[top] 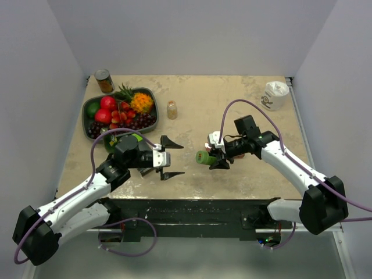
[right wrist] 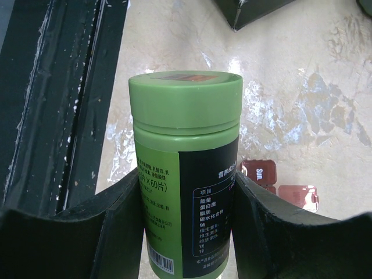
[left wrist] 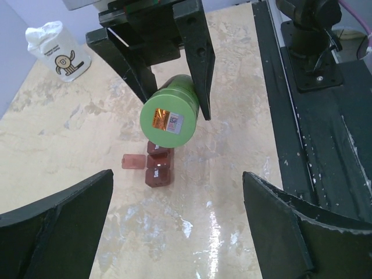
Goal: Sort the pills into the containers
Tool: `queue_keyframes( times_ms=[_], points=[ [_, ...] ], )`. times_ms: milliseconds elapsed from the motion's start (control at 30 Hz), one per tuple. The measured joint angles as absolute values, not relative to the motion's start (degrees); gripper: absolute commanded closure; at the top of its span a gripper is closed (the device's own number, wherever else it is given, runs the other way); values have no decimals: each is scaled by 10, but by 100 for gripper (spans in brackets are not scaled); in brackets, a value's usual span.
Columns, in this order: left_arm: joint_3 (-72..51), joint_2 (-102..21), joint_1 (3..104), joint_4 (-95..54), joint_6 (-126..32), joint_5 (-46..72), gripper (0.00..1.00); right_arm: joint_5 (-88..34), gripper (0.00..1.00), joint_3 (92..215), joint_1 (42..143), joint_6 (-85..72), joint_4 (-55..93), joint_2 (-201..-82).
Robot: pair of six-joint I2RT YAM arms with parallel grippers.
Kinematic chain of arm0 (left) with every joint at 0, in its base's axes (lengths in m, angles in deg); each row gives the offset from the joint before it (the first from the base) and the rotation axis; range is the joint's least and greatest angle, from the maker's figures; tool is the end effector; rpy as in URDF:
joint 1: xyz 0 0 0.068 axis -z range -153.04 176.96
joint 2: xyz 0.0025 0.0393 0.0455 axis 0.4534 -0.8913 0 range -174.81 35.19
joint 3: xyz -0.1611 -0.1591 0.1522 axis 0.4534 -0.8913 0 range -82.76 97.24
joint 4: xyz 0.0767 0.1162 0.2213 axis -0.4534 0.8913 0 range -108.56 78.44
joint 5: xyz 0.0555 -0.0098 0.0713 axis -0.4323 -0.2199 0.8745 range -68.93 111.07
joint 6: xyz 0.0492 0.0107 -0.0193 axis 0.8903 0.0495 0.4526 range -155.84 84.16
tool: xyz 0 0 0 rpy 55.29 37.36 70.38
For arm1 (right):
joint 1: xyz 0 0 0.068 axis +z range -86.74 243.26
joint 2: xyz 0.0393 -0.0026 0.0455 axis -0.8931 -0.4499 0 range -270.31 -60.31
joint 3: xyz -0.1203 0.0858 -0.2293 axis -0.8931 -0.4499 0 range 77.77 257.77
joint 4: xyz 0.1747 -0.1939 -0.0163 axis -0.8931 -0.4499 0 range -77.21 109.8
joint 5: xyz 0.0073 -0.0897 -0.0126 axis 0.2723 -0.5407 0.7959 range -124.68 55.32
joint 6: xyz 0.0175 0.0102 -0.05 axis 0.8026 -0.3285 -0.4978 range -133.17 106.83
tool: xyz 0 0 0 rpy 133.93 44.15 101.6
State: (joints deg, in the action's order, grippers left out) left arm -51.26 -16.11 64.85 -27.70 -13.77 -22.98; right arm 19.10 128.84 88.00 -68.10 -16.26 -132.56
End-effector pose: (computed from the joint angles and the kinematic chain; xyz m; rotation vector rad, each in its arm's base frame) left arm 0.1456 -0.1446 0.2746 1.3368 1.1816 -0.8709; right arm 0.2069 0.1270 0.2523 -1.6687 1.4861 0.9130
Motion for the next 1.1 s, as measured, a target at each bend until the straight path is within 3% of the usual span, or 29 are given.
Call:
queue_keyframes(
  times_ms=[667,900,1100],
  points=[
    [-490,-253,674,-302,-87,-249,11,191,99,1288,880,-699,-166,-1326],
    [-451,-315,730,-315,-80,-210,16,191,99,1288,880,-699,-167,-1326],
    [-438,-334,746,-332,-81,-162,26,191,99,1288,879,-699,-169,-1326]
  ],
)
